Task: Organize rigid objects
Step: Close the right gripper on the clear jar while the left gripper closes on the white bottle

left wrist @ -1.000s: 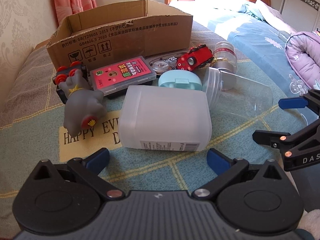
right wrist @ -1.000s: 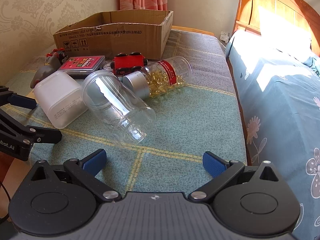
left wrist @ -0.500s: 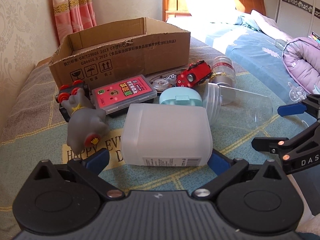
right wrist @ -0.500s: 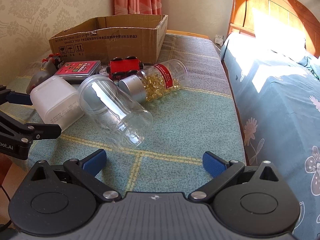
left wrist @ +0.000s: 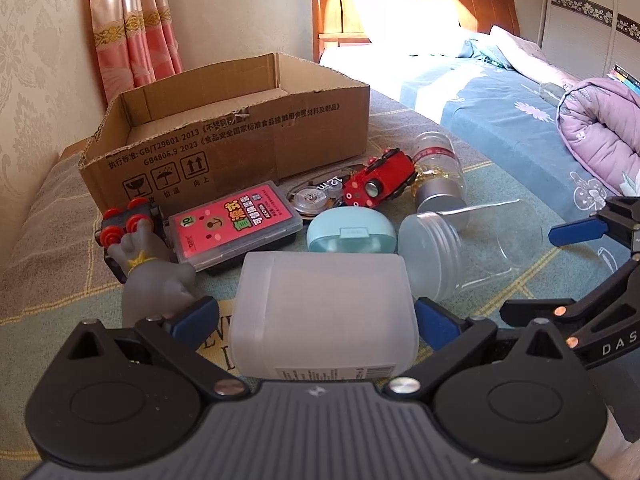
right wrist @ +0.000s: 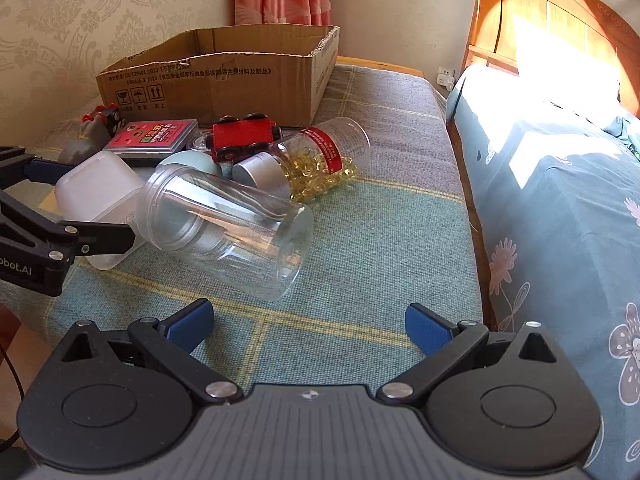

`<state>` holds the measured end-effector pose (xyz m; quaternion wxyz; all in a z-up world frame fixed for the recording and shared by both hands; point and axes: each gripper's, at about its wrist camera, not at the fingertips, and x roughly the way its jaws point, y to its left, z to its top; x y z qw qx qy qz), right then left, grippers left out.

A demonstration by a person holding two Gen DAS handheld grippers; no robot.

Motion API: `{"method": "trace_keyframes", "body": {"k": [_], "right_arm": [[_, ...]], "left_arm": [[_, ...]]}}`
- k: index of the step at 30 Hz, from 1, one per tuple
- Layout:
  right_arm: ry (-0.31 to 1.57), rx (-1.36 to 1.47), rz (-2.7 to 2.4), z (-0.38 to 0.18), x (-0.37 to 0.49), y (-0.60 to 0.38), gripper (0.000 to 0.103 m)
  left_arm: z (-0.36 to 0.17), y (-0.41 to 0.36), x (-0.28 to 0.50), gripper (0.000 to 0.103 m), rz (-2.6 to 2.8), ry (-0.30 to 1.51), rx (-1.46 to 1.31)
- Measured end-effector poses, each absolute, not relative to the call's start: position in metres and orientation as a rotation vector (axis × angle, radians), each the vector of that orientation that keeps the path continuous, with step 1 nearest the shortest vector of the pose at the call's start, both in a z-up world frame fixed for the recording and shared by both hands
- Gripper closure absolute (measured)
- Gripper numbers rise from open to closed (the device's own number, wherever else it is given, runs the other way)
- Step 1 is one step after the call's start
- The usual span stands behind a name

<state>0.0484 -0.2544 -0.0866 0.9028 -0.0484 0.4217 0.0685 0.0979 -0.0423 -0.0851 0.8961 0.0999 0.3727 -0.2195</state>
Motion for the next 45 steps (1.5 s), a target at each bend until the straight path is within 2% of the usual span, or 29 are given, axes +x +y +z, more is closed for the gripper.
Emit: {"method": "trace_keyframes", "body": {"k": [2, 4, 5, 24, 42, 44, 45], "right_arm": [[0.871, -0.112, 0.159, -0.086, 0.047, -0.249, 0.0], [0.871, -0.122, 0.171, -0.086, 0.046, -0.245, 0.0], [0.869, -0.129, 0.181, -0.085, 0.045, -0.242, 0.0], [0.866, -0.096, 0.304, -0.071, 0.068, -0.191, 0.0], [0.927, -0.087, 0.104, -0.072, 0.099, -0.161, 0.0], [0.925, -0.093, 0.101, -0.071, 0.099, -0.162, 0.003], [0.926, -0.096, 0.099, -0.071, 0.098, -0.162, 0.008]], "left_arm": [[-0.083, -0.043, 0.098, 0.003, -0.465, 0.766, 0.206], [-0.083, -0.044, 0.097, 0.01, -0.473, 0.764, 0.207], [-0.083, -0.044, 0.097, 0.021, -0.478, 0.769, 0.205], [-0.08, 0.039, 0.054, 0.02, -0.261, 0.8, 0.132], [-0.083, 0.043, 0.061, 0.02, -0.251, 0.82, 0.11], [-0.083, 0.042, 0.061, 0.02, -0.249, 0.824, 0.116], [-0.083, 0.041, 0.061, 0.02, -0.249, 0.823, 0.122]]}}
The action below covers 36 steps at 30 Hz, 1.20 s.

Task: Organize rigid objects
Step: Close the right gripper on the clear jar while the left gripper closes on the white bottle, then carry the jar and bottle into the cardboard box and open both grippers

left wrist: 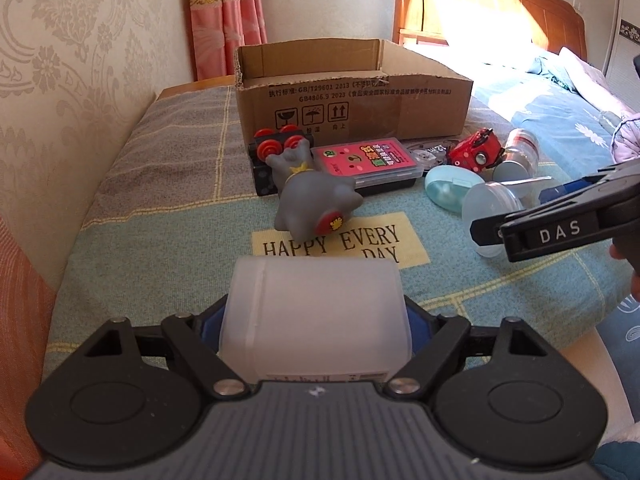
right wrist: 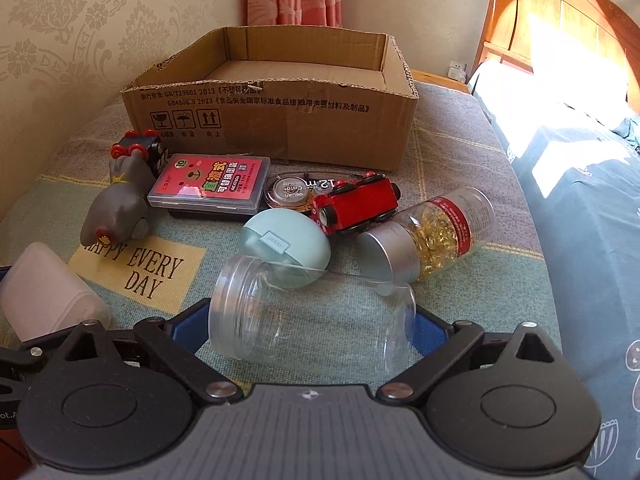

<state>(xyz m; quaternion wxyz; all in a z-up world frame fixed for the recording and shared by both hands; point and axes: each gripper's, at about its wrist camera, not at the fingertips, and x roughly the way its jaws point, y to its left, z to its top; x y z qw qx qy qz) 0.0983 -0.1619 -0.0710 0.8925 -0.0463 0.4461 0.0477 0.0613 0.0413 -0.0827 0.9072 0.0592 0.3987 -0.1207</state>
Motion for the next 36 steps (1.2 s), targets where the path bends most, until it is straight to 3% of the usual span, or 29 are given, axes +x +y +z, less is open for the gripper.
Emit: {"method": "trace_keyframes", "body": {"k": [20, 36], "right_arm": [[0.844, -0.129, 0.274, -0.023, 0.08, -0.181, 0.008], [0.735, -0.113, 0.319, 0.024, 0.145, -0.199, 0.008]], "left_arm": [[-0.03, 0.026, 0.068, 0.02, -0.253, 0.763, 0.143], [0.043, -0.003, 0.187, 0.02, -0.231, 0.611, 0.107]]}}
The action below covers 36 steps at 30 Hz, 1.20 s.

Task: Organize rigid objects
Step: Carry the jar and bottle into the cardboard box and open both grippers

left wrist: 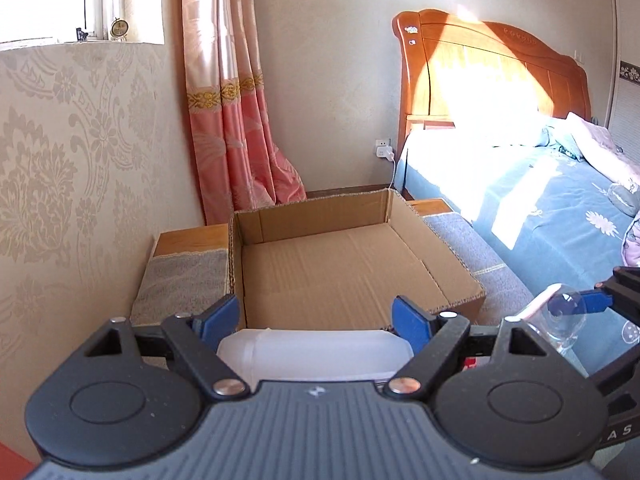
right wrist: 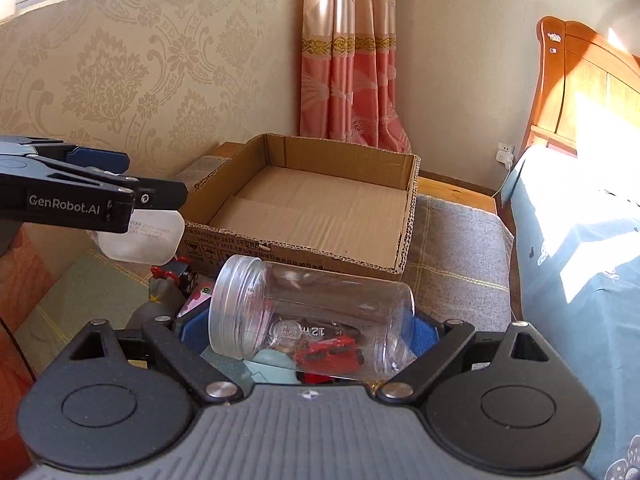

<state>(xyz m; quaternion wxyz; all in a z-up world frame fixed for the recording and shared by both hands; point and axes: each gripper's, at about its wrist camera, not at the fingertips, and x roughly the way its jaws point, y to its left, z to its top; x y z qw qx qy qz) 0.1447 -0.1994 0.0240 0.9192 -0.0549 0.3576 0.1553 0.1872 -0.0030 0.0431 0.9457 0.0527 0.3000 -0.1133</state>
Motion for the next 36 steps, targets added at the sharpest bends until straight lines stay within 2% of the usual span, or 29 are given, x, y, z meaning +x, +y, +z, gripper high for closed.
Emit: {"method": "trace_keyframes", "body": {"k": [13, 15, 20, 23, 31, 36], "right_arm": [[0.714, -0.129, 0.296, 0.036, 0.211, -0.207, 0.008], [0.72, -0.124, 0.291, 0.033, 0.215, -0.208, 0.008], [0.733, -0.126, 0.286, 0.03, 0.22, -0.205, 0.008], [0.734, -0.145, 0.285, 0.03, 0.222, -0.2, 0.008], [0.738, -0.174, 0.308, 0.033, 0.239, -0.185, 0.008], [0.749, -0.196, 0.314, 0.033, 0.269, -0.174, 0.008]], "left_arm": [[0.03, -0.028, 0.328, 0.019, -0.118, 0.609, 0.145], [0.022, -0.031, 0.333, 0.01, -0.101, 0.588, 0.172], [0.016, -0.022, 0.317, 0.008, -0.128, 0.621, 0.158], [0.023, -0.01, 0.294, 0.003, -0.141, 0.61, 0.135], [0.031, 0.018, 0.219, 0.0, -0.096, 0.575, 0.103], [0.013, 0.032, 0.193, 0.001, -0.074, 0.635, 0.057]]}}
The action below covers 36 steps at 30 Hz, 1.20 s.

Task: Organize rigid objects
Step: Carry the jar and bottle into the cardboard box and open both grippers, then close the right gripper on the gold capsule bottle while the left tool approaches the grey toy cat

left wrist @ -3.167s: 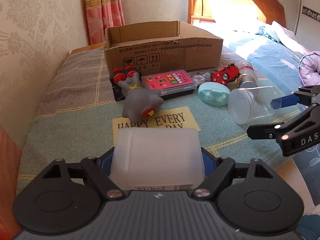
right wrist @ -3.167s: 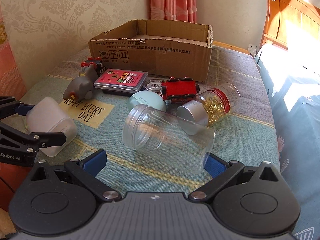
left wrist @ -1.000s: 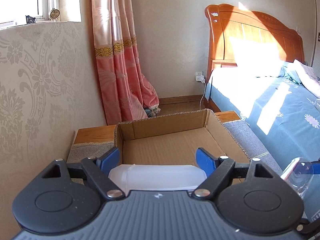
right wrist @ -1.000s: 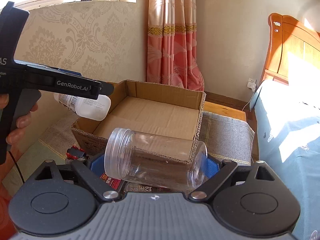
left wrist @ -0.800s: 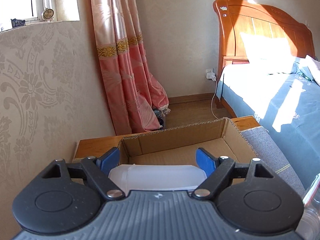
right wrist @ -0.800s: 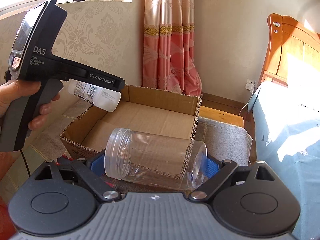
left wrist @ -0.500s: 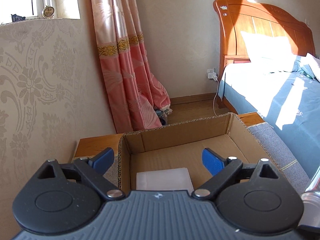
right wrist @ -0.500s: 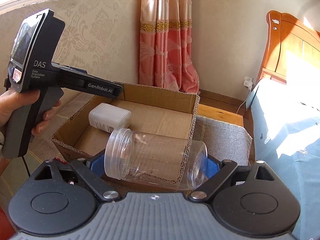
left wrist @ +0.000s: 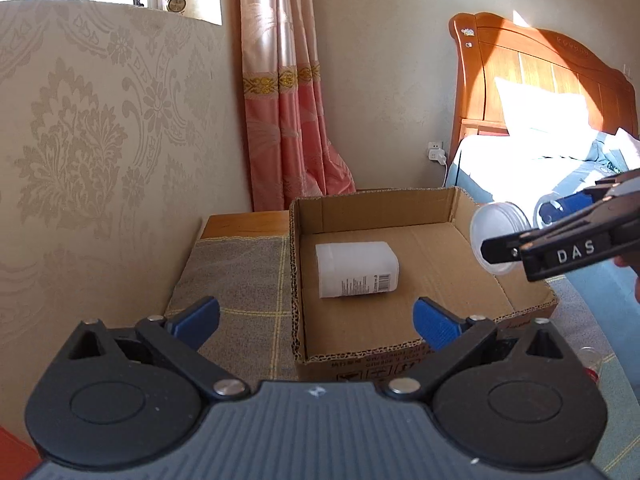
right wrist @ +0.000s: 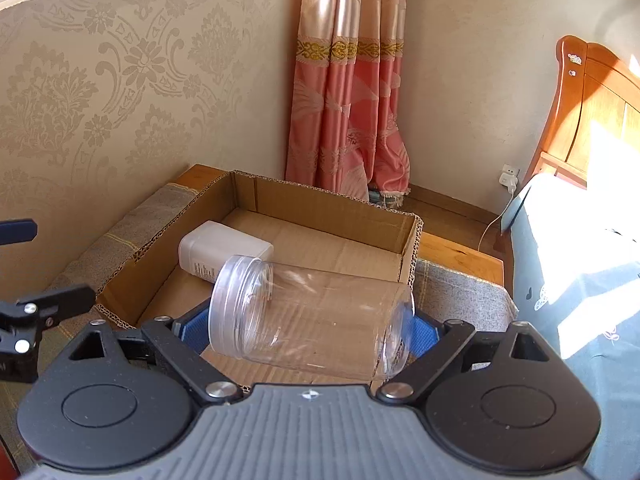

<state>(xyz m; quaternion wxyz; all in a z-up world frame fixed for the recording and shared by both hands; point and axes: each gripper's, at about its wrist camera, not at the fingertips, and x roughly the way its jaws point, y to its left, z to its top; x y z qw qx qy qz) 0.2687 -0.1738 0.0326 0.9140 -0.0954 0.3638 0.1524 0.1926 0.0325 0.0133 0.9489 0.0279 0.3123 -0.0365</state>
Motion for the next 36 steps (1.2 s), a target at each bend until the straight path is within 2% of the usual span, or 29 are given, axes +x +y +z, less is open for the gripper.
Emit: {"method": "trace_keyframes", "body": {"k": [5, 7, 10, 24, 36], "right_arm": [[0.751, -0.231, 0.291, 0.029, 0.307, -0.157, 0.007], [0.748, -0.22, 0.294, 0.028, 0.32, -0.153, 0.0], [0.763, -0.206, 0.29, 0.028, 0.326, -0.15, 0.0], [0.754, -0.197, 0.345, 0.029, 0.24, -0.178, 0.0], [0.839, -0.052, 0.333, -0.028, 0.183, -0.25, 0.0]], "left_arm": [[-0.003, 0.041, 0.179, 0.001, -0.086, 0.681, 0.019], [-0.005, 0.043, 0.177, 0.001, -0.095, 0.686, 0.019], [-0.005, 0.047, 0.174, 0.001, -0.075, 0.68, 0.028], [-0.016, 0.044, 0.156, 0.001, -0.114, 0.714, 0.04], [-0.033, 0.032, 0.134, 0.001, -0.205, 0.74, 0.078]]}}
